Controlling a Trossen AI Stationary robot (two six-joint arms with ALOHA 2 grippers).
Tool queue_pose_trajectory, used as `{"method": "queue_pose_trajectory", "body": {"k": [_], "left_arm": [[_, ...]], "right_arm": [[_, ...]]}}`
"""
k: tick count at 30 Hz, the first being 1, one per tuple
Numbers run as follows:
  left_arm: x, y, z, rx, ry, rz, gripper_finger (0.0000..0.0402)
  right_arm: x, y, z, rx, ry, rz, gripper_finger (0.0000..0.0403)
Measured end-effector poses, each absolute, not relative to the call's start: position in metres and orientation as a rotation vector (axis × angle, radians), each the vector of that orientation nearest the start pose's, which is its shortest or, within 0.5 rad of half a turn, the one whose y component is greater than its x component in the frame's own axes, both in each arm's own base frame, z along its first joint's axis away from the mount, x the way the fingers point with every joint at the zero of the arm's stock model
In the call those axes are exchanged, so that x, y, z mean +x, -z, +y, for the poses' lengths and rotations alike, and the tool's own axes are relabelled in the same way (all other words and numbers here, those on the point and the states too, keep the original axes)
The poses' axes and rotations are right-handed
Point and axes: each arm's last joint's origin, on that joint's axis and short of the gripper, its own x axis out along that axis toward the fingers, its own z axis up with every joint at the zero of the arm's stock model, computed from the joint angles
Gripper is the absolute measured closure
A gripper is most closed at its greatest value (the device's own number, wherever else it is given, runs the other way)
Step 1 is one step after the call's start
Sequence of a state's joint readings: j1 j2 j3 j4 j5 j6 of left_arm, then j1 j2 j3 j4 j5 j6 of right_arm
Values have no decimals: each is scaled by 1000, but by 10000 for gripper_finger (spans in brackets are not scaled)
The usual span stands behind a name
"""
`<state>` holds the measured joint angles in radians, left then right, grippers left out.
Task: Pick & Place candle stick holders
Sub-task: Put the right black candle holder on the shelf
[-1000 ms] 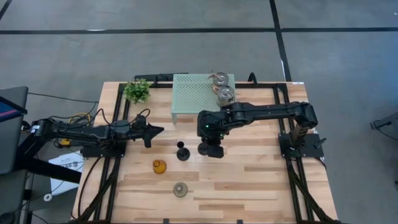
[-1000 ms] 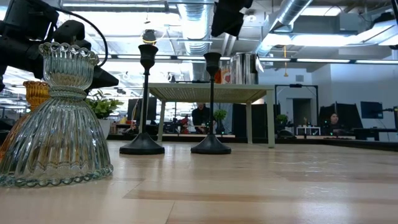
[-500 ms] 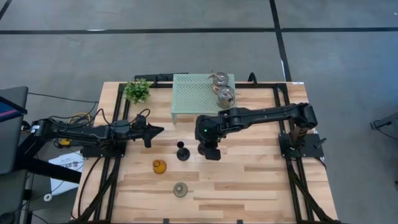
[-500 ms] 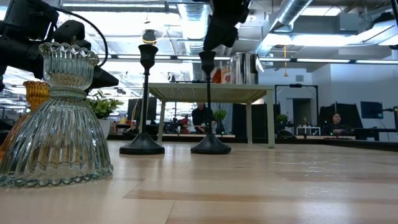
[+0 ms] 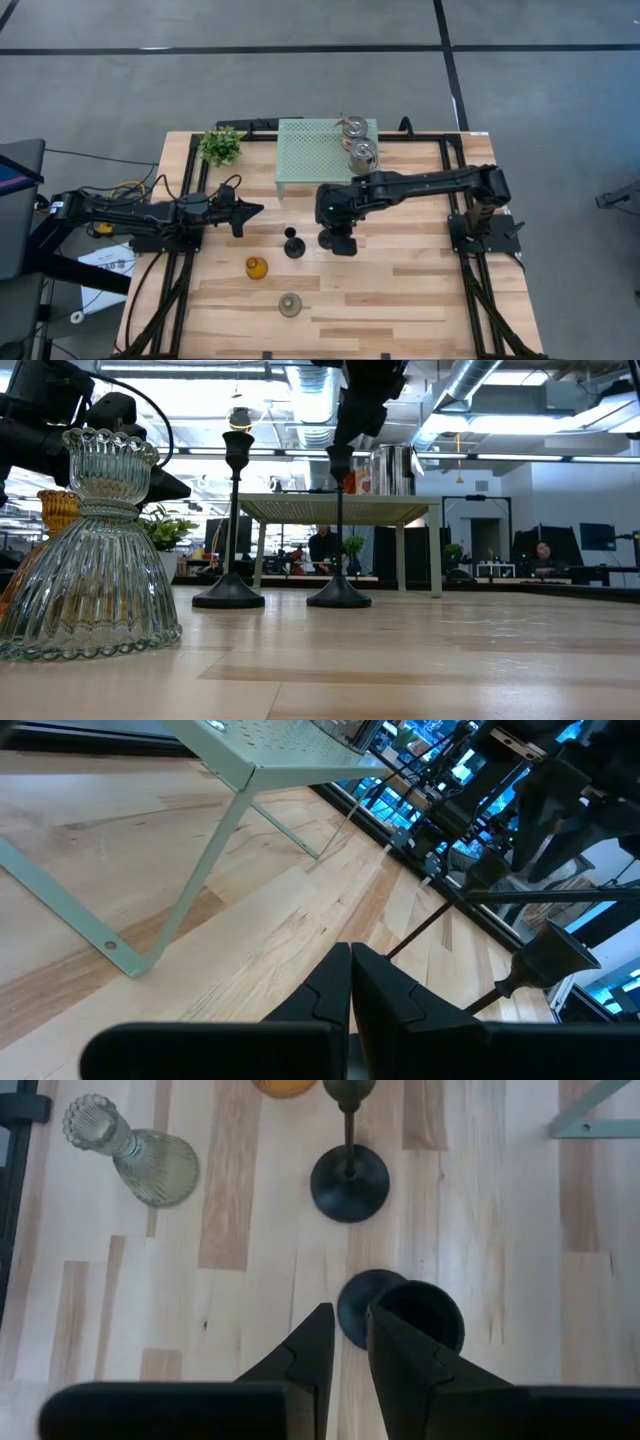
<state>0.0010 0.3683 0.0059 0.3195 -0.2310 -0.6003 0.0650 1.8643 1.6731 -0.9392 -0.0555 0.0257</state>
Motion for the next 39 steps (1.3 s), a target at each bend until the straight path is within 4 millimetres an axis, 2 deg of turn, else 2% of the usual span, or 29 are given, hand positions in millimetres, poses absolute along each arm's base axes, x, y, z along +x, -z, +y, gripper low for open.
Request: {"method": "queue_pose_trajectory", "body": {"k": [9,15,21,30,39], "left_arm": [[120,-164,7,-599,-237,-29,390],[120,-164,7,-599,-237,-29,390],[120,-164,7,-599,-238,-29,390],[120,-164,7,-599,-237,-29,390],[120,-164,7,-599,-237,-29,390]], "right_arm": [[388,-275,19,31,-46,1165,346],[388,-275,18,28,-26,1162,389],[387,-285,16,13,2,1170,397],[385,-329,16,-28,-1,1118,402],[366,-379,8,-126,69,1128,402]]}}
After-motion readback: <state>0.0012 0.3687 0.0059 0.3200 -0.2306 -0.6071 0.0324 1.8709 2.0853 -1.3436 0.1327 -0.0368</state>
